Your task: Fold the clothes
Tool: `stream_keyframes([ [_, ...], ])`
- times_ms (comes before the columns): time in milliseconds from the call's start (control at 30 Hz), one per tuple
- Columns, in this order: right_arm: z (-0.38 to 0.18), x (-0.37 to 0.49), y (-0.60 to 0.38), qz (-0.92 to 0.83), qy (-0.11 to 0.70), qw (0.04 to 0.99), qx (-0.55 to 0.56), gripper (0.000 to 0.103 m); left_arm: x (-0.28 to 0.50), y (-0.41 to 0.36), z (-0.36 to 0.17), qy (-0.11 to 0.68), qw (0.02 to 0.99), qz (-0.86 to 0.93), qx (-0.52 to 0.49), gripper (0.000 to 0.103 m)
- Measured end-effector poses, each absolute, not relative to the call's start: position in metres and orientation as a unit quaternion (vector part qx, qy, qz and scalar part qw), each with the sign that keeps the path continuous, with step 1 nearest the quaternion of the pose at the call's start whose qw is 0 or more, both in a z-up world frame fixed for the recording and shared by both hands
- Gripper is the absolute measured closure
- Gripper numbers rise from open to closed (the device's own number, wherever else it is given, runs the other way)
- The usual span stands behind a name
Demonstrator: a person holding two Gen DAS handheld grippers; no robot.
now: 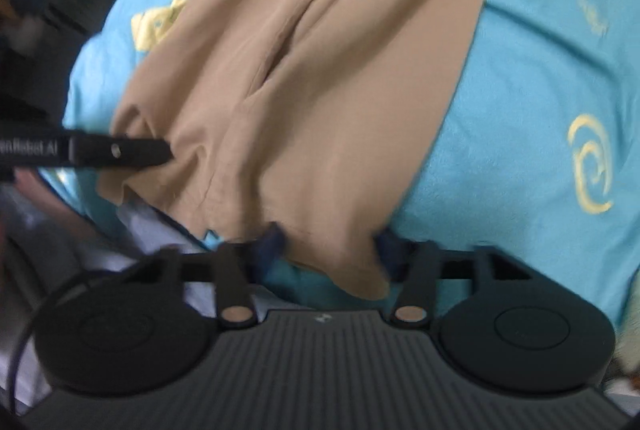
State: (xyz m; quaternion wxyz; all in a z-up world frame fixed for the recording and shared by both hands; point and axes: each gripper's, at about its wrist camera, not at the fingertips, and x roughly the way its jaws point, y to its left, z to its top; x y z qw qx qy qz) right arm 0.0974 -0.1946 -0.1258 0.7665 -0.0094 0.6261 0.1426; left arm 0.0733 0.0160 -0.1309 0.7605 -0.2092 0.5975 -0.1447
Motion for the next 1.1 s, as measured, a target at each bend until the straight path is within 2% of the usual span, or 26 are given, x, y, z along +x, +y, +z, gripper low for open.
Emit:
stream_keyframes([
  [67, -0.117, 0.091, -0.198, 0.14, 0.611, 0.779, -0.001, 0.086, 0.068, 0.02, -0.122, 0.578, 0.771, -0.142, -0.229, 0.096],
  [233, -0.069, 0.076, -0.231, 0.129, 0.545, 0.824, 0.088, 0.088, 0.058, 0.044, -0.081, 0.497, 0.784, -0.162, -0.334, 0.096],
  [400, 0.011, 0.057, -0.257, 0.138, 0.454, 0.868, 0.149, 0.093, 0.053, 0.054, -0.004, 0.423, 0.815, -0.165, -0.361, 0.097],
  [600, 0.076, 0.0, -0.277, 0.17, 0.385, 0.893, 0.162, 0.094, -0.008, 0.061, 0.073, 0.376, 0.833, -0.192, -0.359, 0.098],
  [700, 0.079, -0.036, -0.271, 0.187, 0.374, 0.895, 0.153, 0.094, -0.047, 0.062, 0.078, 0.383, 0.831, -0.199, -0.351, 0.097],
  [833, 0.07, -0.058, -0.278, 0.195, 0.377, 0.891, 0.159, 0.094, -0.072, 0.065, 0.058, 0.407, 0.822, -0.19, -0.35, 0.097],
  [967, 0.066, -0.033, -0.276, 0.174, 0.379, 0.889, 0.19, 0.094, -0.038, 0.064, 0.051, 0.405, 0.829, -0.171, -0.346, 0.097],
  [1100, 0.051, 0.016, -0.278, 0.141, 0.38, 0.889, 0.215, 0.094, 0.028, 0.054, 0.047, 0.394, 0.841, -0.152, -0.338, 0.097],
])
